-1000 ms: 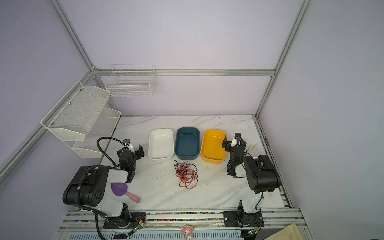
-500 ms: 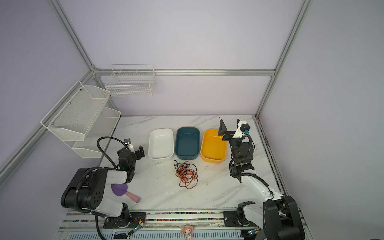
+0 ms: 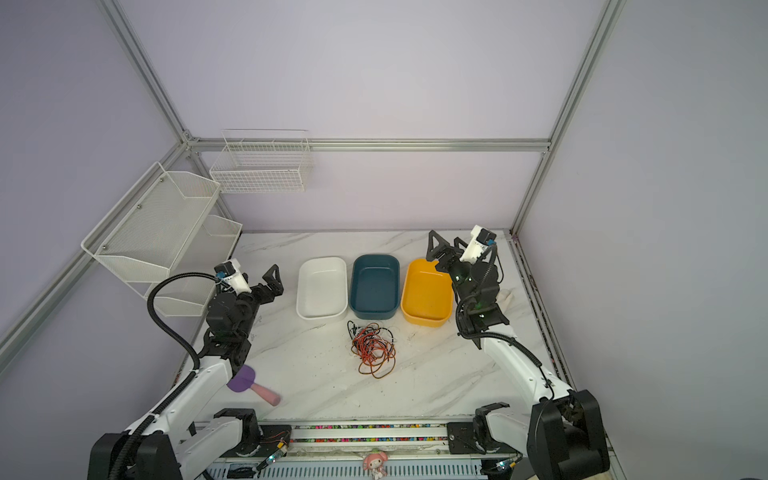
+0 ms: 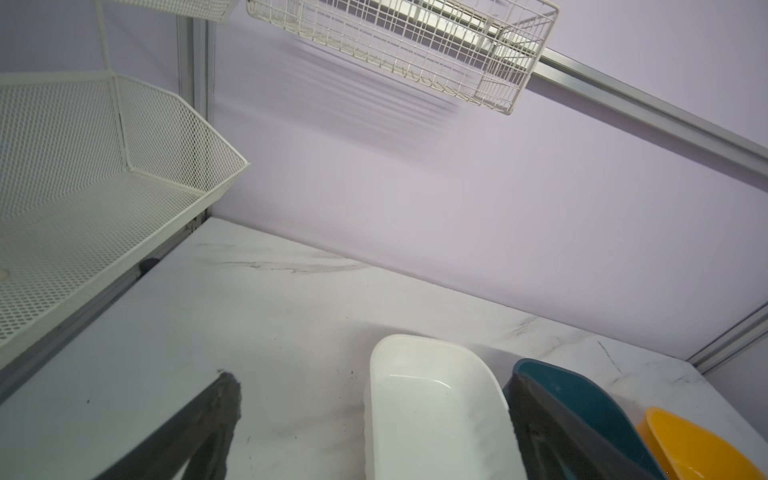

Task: Untangle the cables
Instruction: 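Raise both arms and move the right gripper over the tangled wires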

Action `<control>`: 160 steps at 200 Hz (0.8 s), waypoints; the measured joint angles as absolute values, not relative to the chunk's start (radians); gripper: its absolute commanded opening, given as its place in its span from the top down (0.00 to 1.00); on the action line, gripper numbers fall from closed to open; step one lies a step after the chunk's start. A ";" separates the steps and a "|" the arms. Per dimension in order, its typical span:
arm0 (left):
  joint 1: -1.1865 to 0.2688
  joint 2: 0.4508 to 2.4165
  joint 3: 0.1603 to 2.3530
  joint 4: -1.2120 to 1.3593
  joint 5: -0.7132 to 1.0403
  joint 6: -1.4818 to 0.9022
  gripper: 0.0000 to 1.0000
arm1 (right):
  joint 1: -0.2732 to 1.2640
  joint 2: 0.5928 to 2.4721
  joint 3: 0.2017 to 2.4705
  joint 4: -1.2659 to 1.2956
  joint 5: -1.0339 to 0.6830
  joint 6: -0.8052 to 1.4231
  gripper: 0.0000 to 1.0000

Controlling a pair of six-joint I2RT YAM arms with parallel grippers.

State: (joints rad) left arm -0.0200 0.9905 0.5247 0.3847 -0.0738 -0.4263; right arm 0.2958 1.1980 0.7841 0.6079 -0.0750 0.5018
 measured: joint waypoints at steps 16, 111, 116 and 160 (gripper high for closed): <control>-0.020 0.995 0.629 0.226 -0.058 -0.502 0.00 | 0.354 1.241 0.846 0.526 -0.073 0.478 0.03; -0.040 0.920 0.775 -0.167 0.168 -0.627 0.00 | 0.618 1.309 0.885 0.251 -0.061 0.328 0.05; -0.043 0.923 0.775 -0.184 0.173 -0.627 0.00 | 0.630 1.316 0.885 0.241 -0.058 0.321 0.05; -0.072 0.953 0.775 -0.331 0.174 -0.604 0.00 | 0.728 1.387 0.885 0.191 -0.033 0.269 0.08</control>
State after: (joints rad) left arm -0.0715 0.9531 0.7746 -0.3309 0.1741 -0.6037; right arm 0.7277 1.3872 0.8852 0.1905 -0.0334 0.2687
